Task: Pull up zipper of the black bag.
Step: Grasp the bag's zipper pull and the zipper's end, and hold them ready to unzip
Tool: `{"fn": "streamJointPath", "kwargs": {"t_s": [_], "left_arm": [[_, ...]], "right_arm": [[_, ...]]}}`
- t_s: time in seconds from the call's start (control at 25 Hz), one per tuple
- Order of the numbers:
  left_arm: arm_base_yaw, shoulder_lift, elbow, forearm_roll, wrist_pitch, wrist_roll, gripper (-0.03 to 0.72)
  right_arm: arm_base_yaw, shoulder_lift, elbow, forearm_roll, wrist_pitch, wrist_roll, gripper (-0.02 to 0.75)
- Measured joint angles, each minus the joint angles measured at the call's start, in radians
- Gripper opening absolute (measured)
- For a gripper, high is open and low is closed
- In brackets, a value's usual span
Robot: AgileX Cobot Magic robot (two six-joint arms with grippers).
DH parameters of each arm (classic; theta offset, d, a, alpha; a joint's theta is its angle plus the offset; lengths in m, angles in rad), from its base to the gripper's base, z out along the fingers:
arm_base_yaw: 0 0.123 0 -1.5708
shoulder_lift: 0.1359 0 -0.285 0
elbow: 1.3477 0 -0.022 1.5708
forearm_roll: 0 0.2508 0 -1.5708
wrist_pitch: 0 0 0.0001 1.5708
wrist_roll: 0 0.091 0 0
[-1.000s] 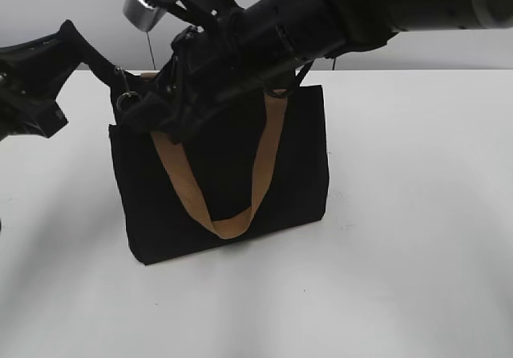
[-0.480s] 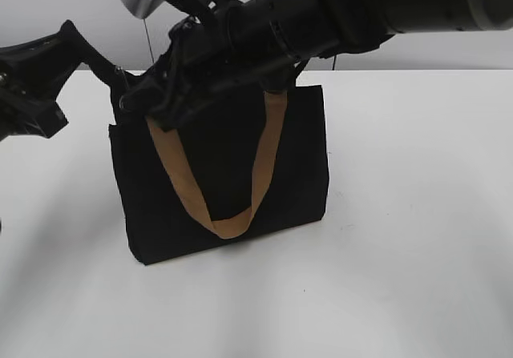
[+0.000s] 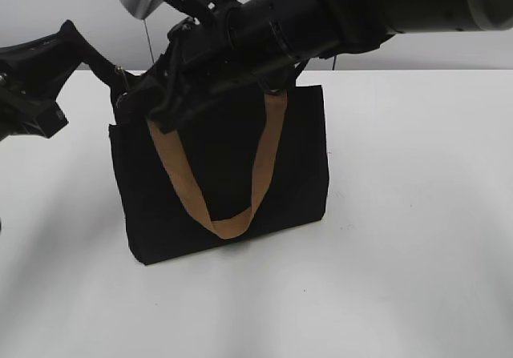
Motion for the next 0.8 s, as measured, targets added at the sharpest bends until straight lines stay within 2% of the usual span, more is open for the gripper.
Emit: {"fn": "streamJointPath", "kwargs": {"t_s": [0.16, 0.36, 0.68, 0.8], "left_arm": [[0.000, 0.000, 0.000, 0.000, 0.000, 0.000, 0.026], [0.000, 0.000, 0.000, 0.000, 0.008, 0.000, 0.026], [0.000, 0.000, 0.000, -0.005, 0.074, 0.000, 0.026], [0.000, -0.001, 0.000, -0.062, 0.157, 0.000, 0.026]], "right_arm": [[0.000, 0.000, 0.000, -0.005, 0.020, 0.000, 0.130], [0.000, 0.000, 0.000, -0.035, 0.038, 0.000, -0.001], [0.000, -0.002, 0.000, -0.039, 0.040, 0.009, -0.001], [-0.001, -0.021, 0.000, -0.044, 0.040, 0.036, -0.001]]}}
